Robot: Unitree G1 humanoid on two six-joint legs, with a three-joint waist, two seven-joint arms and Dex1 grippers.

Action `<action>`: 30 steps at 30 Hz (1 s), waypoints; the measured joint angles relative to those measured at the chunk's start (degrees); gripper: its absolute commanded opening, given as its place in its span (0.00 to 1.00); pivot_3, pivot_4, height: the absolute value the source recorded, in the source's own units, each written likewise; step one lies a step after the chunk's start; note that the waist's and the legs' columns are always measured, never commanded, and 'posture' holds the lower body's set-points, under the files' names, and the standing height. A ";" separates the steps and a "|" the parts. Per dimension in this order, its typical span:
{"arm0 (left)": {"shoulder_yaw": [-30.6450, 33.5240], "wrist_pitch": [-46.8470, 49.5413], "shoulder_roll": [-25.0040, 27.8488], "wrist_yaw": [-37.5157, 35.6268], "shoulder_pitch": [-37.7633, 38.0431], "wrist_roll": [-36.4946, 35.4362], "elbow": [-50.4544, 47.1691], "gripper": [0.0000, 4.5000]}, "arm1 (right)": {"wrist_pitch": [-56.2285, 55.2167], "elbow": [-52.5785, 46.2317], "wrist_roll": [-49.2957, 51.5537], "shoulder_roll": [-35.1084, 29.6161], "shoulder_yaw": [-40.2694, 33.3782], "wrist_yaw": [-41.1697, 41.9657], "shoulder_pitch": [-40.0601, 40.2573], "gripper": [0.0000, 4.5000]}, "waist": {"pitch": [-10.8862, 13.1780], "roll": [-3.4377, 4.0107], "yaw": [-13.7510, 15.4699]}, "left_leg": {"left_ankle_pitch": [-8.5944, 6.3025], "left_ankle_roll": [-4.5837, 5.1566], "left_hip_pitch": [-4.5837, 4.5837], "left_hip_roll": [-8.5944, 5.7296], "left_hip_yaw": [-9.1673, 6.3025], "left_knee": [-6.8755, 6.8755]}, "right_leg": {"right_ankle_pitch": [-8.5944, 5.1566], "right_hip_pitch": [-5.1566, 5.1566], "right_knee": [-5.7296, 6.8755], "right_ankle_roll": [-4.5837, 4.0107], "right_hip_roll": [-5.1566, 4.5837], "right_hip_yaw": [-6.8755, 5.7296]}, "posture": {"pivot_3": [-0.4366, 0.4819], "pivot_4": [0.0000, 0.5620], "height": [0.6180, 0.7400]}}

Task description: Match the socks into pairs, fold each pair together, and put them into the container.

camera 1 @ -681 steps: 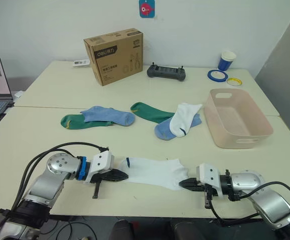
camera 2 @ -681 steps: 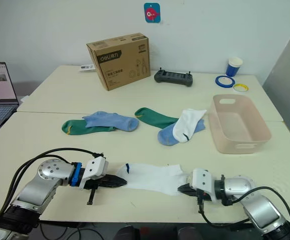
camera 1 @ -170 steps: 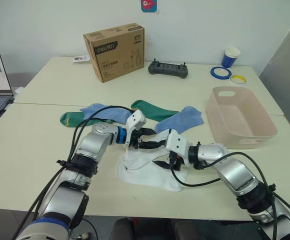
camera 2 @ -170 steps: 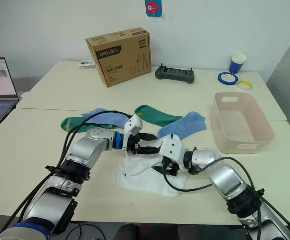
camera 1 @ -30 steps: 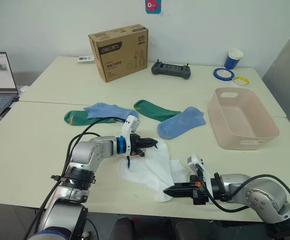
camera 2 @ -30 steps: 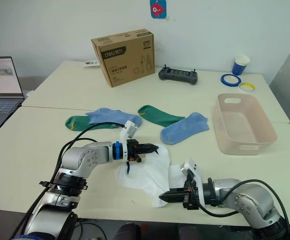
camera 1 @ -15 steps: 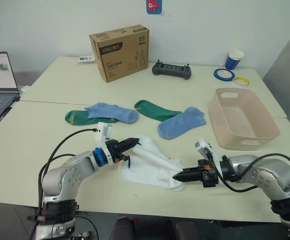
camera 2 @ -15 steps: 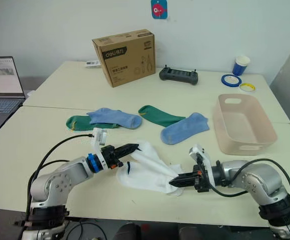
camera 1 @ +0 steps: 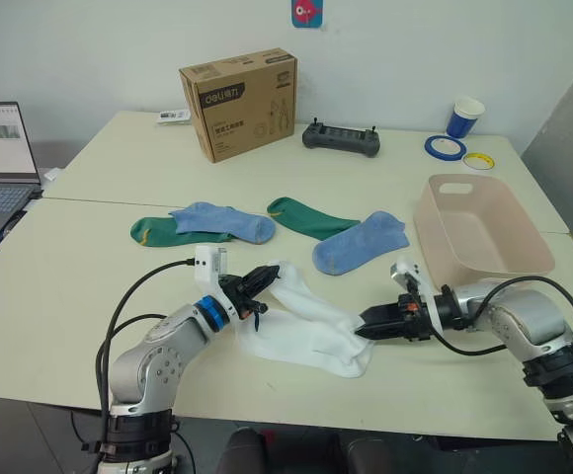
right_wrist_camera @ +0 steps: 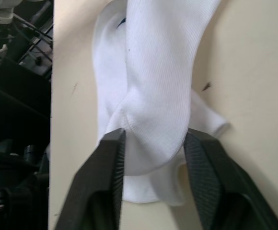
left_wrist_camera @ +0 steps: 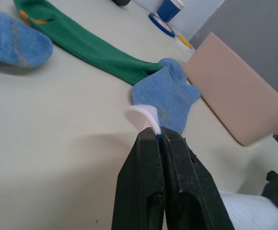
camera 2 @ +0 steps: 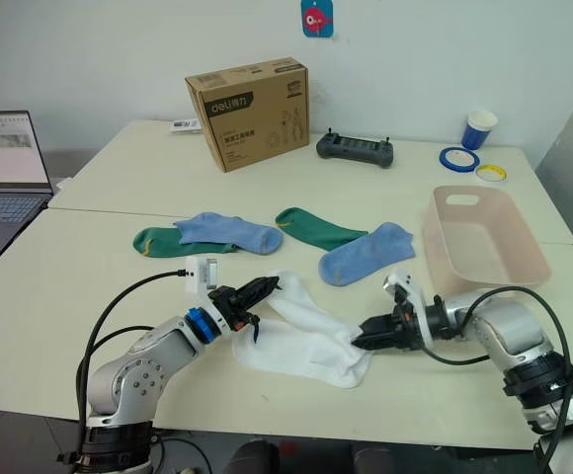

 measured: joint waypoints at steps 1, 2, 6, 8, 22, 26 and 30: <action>-0.07 -0.02 0.60 -0.21 -0.39 0.17 0.80 0.34 | -0.41 0.00 -0.38 -0.24 -1.00 -0.22 0.00 0.76 | 0.00 0.00 0.01 | 0.00 0.00 -0.01 0.00 0.00 0.00 | 0.00 0.00 0.00 0.00 0.00 0.00 | 0.48 0.27 1.00; -0.09 -0.12 1.94 -0.75 -0.85 0.50 1.78 0.39 | -0.92 -0.48 -0.66 -0.93 -2.54 -0.62 0.17 0.82 | 0.00 0.00 -0.01 | 0.00 0.00 -0.01 0.00 -0.01 -0.02 | 0.00 -0.01 -0.01 0.00 0.00 -0.01 | 0.48 0.27 1.00; 0.55 -0.50 7.28 -3.62 -3.27 1.11 6.09 0.59 | -1.09 -9.47 0.50 -1.43 -7.14 -2.57 3.60 0.91 | 0.00 0.00 -0.01 | 0.00 0.00 -0.02 0.03 -0.11 -0.07 | -0.01 -0.05 0.00 0.01 0.06 -0.08 | 0.48 0.27 1.00; 0.41 -3.76 11.43 -7.52 -5.17 2.92 9.24 0.59 | -1.79 -16.90 0.52 -1.51 -8.71 -4.95 6.32 0.91 | 0.00 0.00 -0.03 | 0.00 0.00 -0.01 0.03 -0.10 -0.08 | -0.02 -0.06 0.00 0.01 0.06 -0.07 | 0.48 0.27 1.00; -14.24 -43.97 24.30 -40.75 -10.30 21.22 19.66 0.59 | -17.31 -30.97 -19.53 1.20 6.72 -15.72 15.89 0.91 | 0.00 0.01 -0.01 | 0.01 -0.02 -0.02 0.03 0.13 -0.07 | -0.06 -0.11 -0.02 -0.07 -0.04 0.00 | 0.48 0.27 1.00; -16.62 -51.32 24.23 -43.61 -10.94 24.44 23.65 0.59 | -19.50 -29.10 -23.24 2.09 9.40 -15.95 15.65 0.91 | 0.00 0.01 -0.01 | 0.01 -0.01 -0.02 0.03 0.14 -0.05 | -0.06 -0.11 -0.02 -0.07 -0.04 0.01 | 0.48 0.27 1.00; -17.56 -56.50 24.18 -44.67 -11.34 26.91 26.95 0.59 | -21.64 -26.88 -25.57 1.94 9.99 -15.00 15.39 0.91 | 0.00 0.01 0.00 | 0.01 -0.01 -0.02 0.03 0.14 -0.05 | -0.06 -0.11 -0.01 -0.07 -0.04 0.00 | 0.48 0.27 1.00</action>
